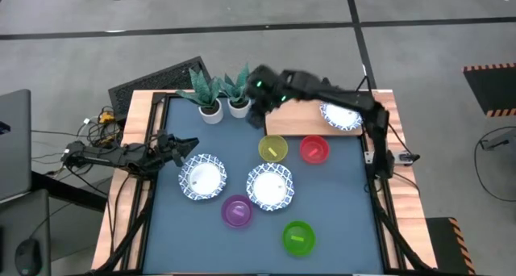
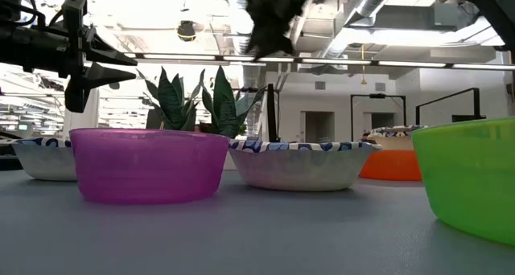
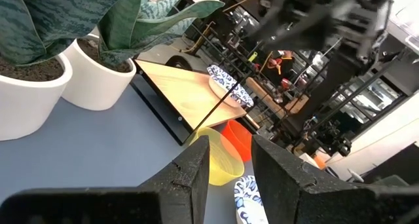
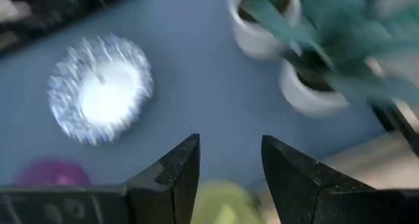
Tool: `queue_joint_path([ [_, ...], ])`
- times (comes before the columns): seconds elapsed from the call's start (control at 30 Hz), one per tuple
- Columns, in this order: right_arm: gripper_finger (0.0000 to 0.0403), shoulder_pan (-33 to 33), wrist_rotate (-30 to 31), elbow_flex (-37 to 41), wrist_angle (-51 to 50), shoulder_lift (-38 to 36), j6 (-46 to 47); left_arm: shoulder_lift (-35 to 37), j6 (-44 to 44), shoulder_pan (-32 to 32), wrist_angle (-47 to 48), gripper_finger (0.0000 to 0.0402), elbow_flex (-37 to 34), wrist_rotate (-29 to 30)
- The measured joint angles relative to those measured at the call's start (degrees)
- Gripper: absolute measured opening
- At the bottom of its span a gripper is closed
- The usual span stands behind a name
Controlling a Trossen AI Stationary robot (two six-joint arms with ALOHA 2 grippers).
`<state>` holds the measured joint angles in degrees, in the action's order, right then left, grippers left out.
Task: Place and stack bowls onto a shelf
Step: Stack the white patterned bowl on the white patterned bowl on the shelf
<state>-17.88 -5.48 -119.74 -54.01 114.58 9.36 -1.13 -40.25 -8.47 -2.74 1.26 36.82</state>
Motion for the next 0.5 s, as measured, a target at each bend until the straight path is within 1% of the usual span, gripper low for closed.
queue_joint_path([
  [0.17,0.0188,6.00,3.27,-0.05,6.08,2.84,3.56,0.00,-0.02,0.00,0.00,0.0098,-0.02,0.01],
  [0.23,0.0188,7.55,3.81,0.23,4.91,3.68,4.96,0.00,0.02,0.00,0.00,0.0098,0.00,0.02],
  [0.3,0.0188,9.29,3.95,-0.18,7.75,5.80,5.62,0.00,0.07,0.00,0.00,0.0098,0.00,0.02],
  [0.4,0.0188,10.62,4.14,0.21,5.58,8.01,6.02,0.00,0.13,0.00,0.00,0.0098,-0.02,0.05],
  [0.47,0.0188,11.64,4.12,0.03,8.52,9.65,7.06,0.00,0.13,0.00,0.00,0.0098,-0.01,0.07],
  [0.5,0.0188,11.81,3.85,0.12,7.79,9.96,7.12,0.00,0.11,0.00,0.00,0.0098,-0.01,0.12],
])
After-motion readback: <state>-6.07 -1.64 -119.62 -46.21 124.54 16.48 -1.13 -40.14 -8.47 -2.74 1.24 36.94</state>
